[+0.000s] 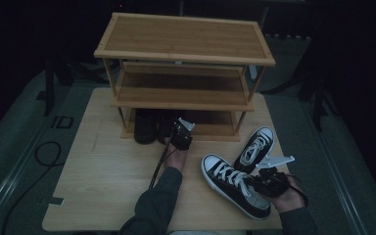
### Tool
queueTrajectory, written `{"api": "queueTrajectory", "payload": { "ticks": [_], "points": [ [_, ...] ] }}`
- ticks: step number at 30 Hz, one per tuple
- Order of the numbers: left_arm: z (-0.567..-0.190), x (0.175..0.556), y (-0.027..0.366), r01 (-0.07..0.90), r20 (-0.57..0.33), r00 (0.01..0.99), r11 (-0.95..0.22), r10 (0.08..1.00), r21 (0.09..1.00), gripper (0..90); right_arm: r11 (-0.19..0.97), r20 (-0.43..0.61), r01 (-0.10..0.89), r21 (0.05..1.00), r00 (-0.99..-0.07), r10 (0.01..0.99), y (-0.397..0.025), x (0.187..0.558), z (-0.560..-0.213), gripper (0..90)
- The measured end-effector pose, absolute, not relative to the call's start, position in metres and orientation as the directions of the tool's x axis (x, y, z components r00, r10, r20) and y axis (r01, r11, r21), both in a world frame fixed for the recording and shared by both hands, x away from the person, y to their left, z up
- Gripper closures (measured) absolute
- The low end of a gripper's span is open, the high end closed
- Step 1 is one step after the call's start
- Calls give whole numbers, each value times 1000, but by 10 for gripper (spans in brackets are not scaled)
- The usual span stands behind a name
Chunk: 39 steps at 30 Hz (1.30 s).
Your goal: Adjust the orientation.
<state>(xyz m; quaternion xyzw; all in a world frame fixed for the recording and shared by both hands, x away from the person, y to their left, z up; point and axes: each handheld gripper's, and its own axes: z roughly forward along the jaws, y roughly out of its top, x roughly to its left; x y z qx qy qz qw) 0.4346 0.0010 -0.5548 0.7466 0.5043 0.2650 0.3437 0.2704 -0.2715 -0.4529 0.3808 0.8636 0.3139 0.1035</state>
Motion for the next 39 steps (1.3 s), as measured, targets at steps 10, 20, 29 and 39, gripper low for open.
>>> {"api": "queueTrajectory", "payload": {
  "ticks": [10,20,29,39],
  "points": [
    [-555,434,1,568,52,354,-259,934,781,898,498,52,579,645,-684,728,-278,276,-437,881],
    [-556,434,1,563,52,354,-257,934,786,898,470,58,576,669,-671,740,-289,284,-421,880],
    [-556,434,1,563,52,354,-257,934,785,898,464,57,569,679,-671,739,-294,292,-411,880],
    [-556,434,1,561,53,356,-259,933,786,900,468,48,550,691,-681,730,-293,299,-395,880]
  ]
}}
